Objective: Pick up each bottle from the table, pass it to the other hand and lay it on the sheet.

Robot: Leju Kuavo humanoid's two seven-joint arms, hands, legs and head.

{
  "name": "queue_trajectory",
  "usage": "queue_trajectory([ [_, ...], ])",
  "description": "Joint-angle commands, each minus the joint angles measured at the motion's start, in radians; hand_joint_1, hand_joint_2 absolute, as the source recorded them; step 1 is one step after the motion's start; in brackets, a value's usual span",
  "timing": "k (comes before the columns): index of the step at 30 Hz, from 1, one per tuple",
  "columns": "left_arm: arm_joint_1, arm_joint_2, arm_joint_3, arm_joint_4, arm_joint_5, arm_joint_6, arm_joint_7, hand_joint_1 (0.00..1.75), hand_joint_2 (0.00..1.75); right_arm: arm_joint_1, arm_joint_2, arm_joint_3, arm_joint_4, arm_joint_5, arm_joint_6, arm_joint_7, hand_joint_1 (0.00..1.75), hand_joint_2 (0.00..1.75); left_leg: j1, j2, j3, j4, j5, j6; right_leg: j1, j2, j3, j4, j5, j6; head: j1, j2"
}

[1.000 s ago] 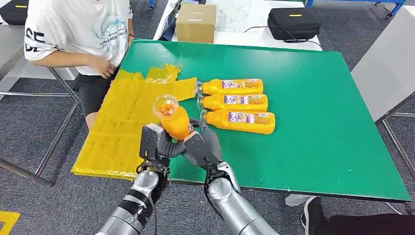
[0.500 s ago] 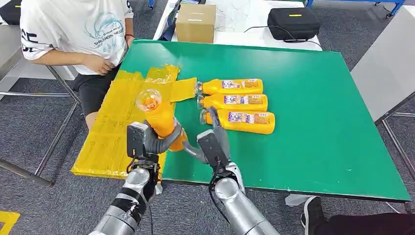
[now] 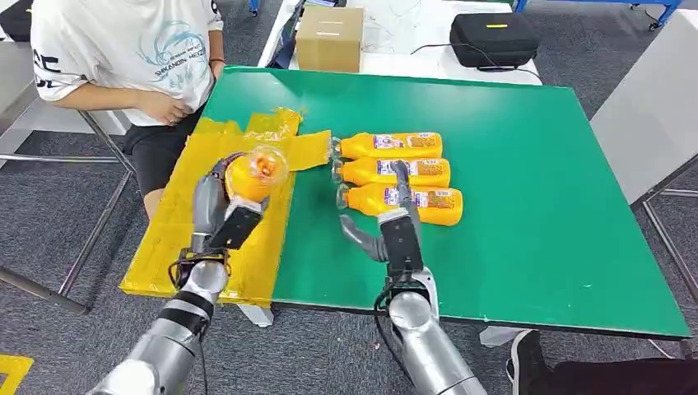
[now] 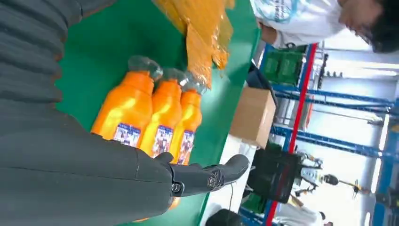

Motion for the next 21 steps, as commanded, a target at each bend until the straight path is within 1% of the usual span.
queue_trajectory([
  [1,-0.156,0.142,-0.128,0.433,-0.277,-0.008,0.084,1.75,1.75,-0.035,-0.043,-0.037,0.035,-0.03,0.05,-0.027,0.0,1.75,0.001,0.001,0.01,-0.002,-0.003,-0.003,0.001,0.001,0.009,-0.001,-0.003,-0.003,0.0,0.0],
  [2,-0.149,0.146,-0.126,0.432,-0.275,-0.003,0.079,1.75,1.75,-0.034,-0.044,-0.039,0.036,-0.031,0.05,-0.03,0.0,1.75,0.001,0.001,0.005,-0.002,-0.001,-0.001,0.001,0.001,0.005,-0.001,-0.001,-0.002,0.0,0.0],
  [4,-0.15,0.161,-0.166,0.484,-0.34,-0.055,0.116,1.75,1.75,-0.043,-0.047,-0.036,0.048,-0.031,0.062,-0.035,0.0,1.75,0.0,0.003,0.007,-0.002,-0.002,-0.001,0.0,0.003,0.006,-0.001,-0.002,-0.002,0.0,0.0],
  [5,-0.145,0.163,-0.166,0.483,-0.34,-0.052,0.115,1.75,1.75,-0.045,-0.047,-0.036,0.048,-0.031,0.064,-0.034,0.0,1.75,0.001,0.004,0.008,-0.001,-0.003,-0.001,0.001,0.004,0.007,0.0,-0.002,-0.002,0.0,0.0],
  [6,-0.149,0.167,-0.182,0.501,-0.362,-0.093,0.127,1.75,1.75,-0.048,-0.046,-0.034,0.049,-0.032,0.069,-0.034,0.0,1.75,0.001,0.003,0.005,-0.001,-0.002,-0.001,0.001,0.002,0.004,0.0,-0.001,-0.001,0.0,0.0],
  [7,-0.149,0.176,-0.204,0.51,-0.394,-0.11,0.154,1.75,1.75,-0.054,-0.044,-0.033,0.053,-0.032,0.074,-0.034,0.0,1.75,0.001,0.003,0.007,0.0,-0.003,-0.001,0.001,0.003,0.006,0.0,-0.002,-0.002,0.0,0.0],
  [9,-0.151,0.181,-0.215,0.52,-0.412,-0.133,0.167,1.75,1.75,-0.058,-0.043,-0.03,0.058,-0.032,0.079,-0.034,0.0,1.75,0.001,0.003,0.008,0.0,-0.003,-0.002,0.001,0.003,0.007,0.001,-0.003,-0.003,0.0,0.0],
  [10,-0.155,0.185,-0.223,0.527,-0.423,-0.182,0.172,1.75,1.75,-0.063,-0.043,-0.024,0.064,-0.031,0.087,-0.035,0.0,1.75,0.001,0.003,0.005,0.0,-0.002,-0.001,0.001,0.003,0.004,0.001,-0.002,-0.002,0.0,0.0],
  [11,-0.156,0.186,-0.222,0.527,-0.423,-0.183,0.172,1.75,1.75,-0.064,-0.042,-0.023,0.065,-0.03,0.088,-0.035,0.0,1.75,0.001,0.003,0.006,0.0,-0.002,-0.001,0.001,0.003,0.005,0.001,-0.002,-0.002,0.0,0.0],
  [13,-0.167,0.195,-0.253,0.54,-0.468,-0.206,0.223,1.75,1.75,-0.072,-0.04,-0.017,0.076,-0.029,0.098,-0.034,0.0,1.75,0.001,0.004,0.007,0.0,-0.003,-0.001,0.001,0.004,0.006,0.0,-0.002,-0.002,0.0,0.0],
  [15,-0.175,0.194,-0.242,0.547,-0.46,-0.236,0.231,1.75,1.75,-0.076,-0.037,-0.014,0.084,-0.029,0.104,-0.034,0.0,1.75,0.0,0.004,0.005,-0.001,-0.001,-0.001,0.0,0.004,0.003,0.0,0.0,-0.002,0.0,0.0],
  [17,-0.18,0.195,-0.253,0.546,-0.483,-0.234,0.265,1.75,1.75,-0.079,-0.034,-0.012,0.091,-0.029,0.108,-0.032,0.0,1.75,0.001,0.004,0.005,-0.001,-0.001,-0.001,0.001,0.004,0.004,0.0,0.0,-0.002,0.0,0.0],
  [18,-0.181,0.192,-0.245,0.542,-0.484,-0.213,0.283,1.4,1.75,-0.081,-0.031,-0.009,0.096,-0.026,0.106,-0.03,0.0,1.75,0.0,0.004,0.004,-0.001,-0.001,-0.001,0.0,0.004,0.002,0.001,0.0,-0.002,0.0,0.0],
  [19,-0.181,0.187,-0.234,0.543,-0.477,-0.207,0.287,0.1,1.75,-0.083,-0.03,-0.007,0.099,-0.025,0.107,-0.028,0.0,1.75,0.0,0.005,0.007,-0.001,-0.001,-0.002,0.0,0.005,0.004,0.001,0.0,-0.003,0.0,0.0],
  [20,-0.181,0.184,-0.226,0.543,-0.475,-0.19,0.289,0.1,1.75,-0.084,-0.029,-0.005,0.102,-0.023,0.107,-0.027,0.0,1.75,0.001,0.005,0.007,-0.001,-0.001,-0.002,0.001,0.005,0.005,0.001,0.0,-0.003,0.0,0.0],
  [21,-0.179,0.18,-0.218,0.539,-0.474,-0.164,0.292,0.0,1.75,-0.085,-0.028,-0.002,0.107,-0.02,0.105,-0.024,0.0,1.75,0.0,0.005,0.006,-0.001,-0.001,-0.002,0.0,0.004,0.004,0.001,0.0,-0.002,0.0,0.0],
])
